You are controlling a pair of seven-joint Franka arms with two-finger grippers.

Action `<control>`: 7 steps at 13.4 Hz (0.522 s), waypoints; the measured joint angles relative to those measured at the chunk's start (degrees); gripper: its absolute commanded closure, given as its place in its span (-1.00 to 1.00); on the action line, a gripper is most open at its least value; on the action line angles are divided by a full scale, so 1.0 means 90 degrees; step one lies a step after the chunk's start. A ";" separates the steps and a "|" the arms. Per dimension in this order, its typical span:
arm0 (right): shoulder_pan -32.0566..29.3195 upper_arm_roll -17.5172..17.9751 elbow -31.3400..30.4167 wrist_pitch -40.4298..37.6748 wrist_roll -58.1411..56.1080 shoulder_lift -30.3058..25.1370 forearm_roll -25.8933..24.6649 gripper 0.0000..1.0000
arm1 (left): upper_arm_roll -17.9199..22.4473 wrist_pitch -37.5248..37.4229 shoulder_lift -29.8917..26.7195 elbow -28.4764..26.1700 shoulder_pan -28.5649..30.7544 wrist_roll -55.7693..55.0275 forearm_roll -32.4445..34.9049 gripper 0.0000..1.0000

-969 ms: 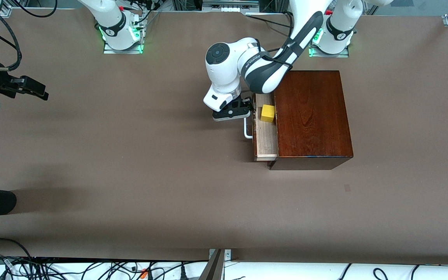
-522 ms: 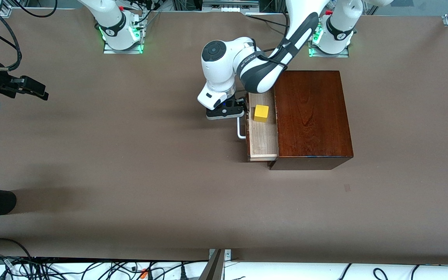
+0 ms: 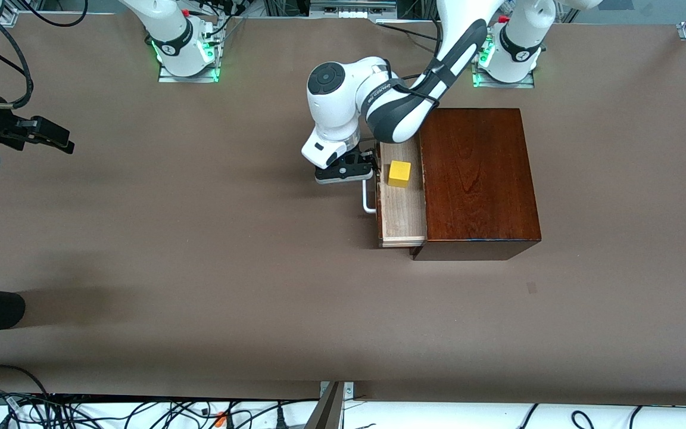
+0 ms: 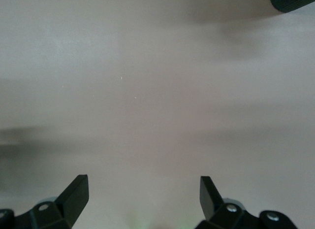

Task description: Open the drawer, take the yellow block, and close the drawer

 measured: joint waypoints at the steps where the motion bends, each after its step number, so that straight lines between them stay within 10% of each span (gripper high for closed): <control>1: 0.0000 0.0000 0.0000 0.0000 0.0000 0.0000 0.0000 -1.00 | -0.0023 -0.0204 0.0000 0.0064 -0.0008 0.0121 0.0000 -1.00; 7: -0.0002 -0.0009 0.0000 0.0000 0.0000 0.0000 0.0000 -1.00 | -0.0035 -0.1934 -0.0178 0.1133 -0.0132 0.0856 0.0000 -1.00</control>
